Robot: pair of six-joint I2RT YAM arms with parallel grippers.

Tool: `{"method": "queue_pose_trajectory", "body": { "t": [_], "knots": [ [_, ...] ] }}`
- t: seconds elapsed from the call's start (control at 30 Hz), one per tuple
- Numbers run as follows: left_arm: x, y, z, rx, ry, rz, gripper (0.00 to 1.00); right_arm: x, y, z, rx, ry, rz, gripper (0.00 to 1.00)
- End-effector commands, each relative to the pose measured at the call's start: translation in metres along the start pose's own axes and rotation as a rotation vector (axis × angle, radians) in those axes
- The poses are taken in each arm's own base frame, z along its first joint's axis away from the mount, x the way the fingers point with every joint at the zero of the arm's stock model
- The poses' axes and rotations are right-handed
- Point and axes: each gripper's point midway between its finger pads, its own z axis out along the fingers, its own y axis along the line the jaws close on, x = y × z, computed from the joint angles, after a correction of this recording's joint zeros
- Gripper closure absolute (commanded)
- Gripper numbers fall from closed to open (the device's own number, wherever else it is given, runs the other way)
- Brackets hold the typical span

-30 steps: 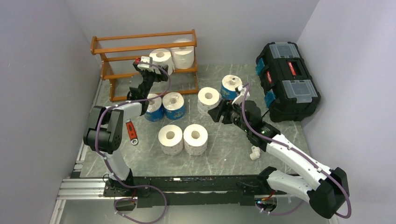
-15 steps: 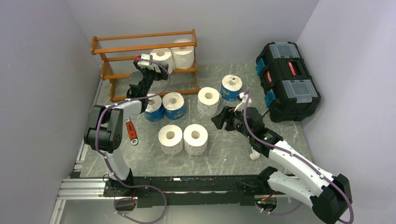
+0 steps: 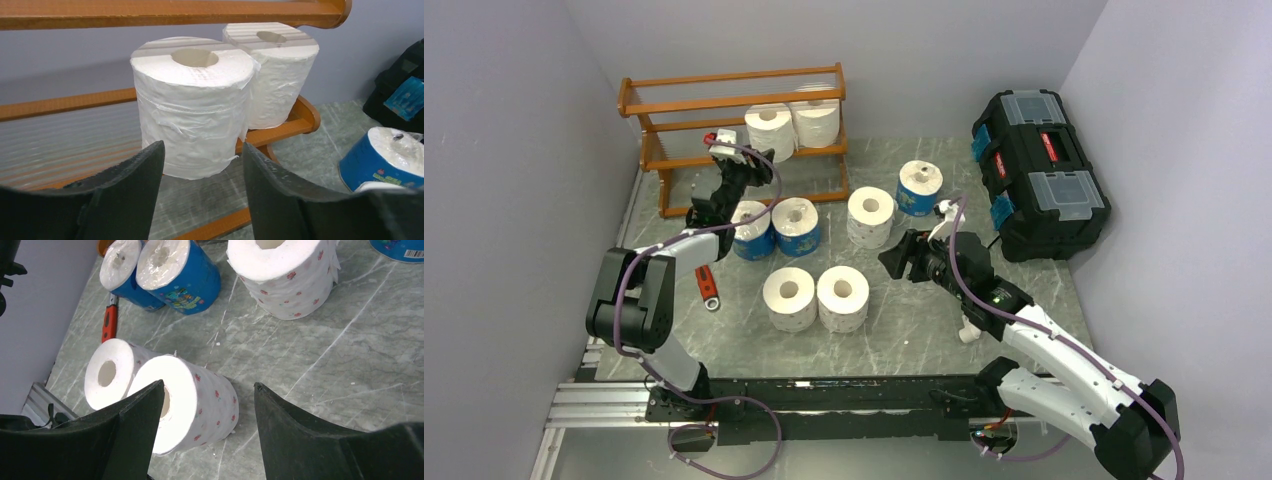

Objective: Place and organize the paper towels onto the shelf
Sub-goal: Place the paper towel on the shelf.

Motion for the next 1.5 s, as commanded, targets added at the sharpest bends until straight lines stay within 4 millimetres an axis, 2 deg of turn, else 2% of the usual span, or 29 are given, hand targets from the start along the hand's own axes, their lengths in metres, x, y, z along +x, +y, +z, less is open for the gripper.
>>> {"method": "queue_pose_trajectory", "body": {
  "t": [0.0,0.07,0.1,0.33,0.43,0.63,1.47],
  "knots": [
    [-0.016,-0.002,0.001,0.015,-0.033,-0.006,0.48,-0.007,0.002,-0.003,-0.014,-0.035,-0.026,0.32],
    [-0.015,-0.003,0.003,0.024,-0.031,-0.013,0.68,-0.008,0.001,-0.004,-0.012,-0.043,-0.03,0.32],
    [-0.015,-0.003,0.004,0.029,-0.027,-0.018,0.73,-0.008,0.001,-0.005,-0.01,-0.045,-0.033,0.32],
    [-0.008,-0.003,0.021,0.072,0.004,-0.059,0.94,-0.007,0.0,-0.006,-0.011,-0.044,-0.04,0.32],
    [-0.001,-0.005,0.027,0.094,0.026,-0.07,0.98,-0.006,-0.002,-0.007,-0.006,-0.043,-0.042,0.32],
    [0.008,-0.012,0.032,0.136,0.037,-0.102,0.99,-0.006,-0.005,-0.008,0.01,-0.047,-0.05,0.32],
    [0.019,0.01,0.051,0.074,0.043,-0.086,0.96,-0.002,-0.009,-0.003,0.03,-0.029,-0.049,0.32]
  ]
}}
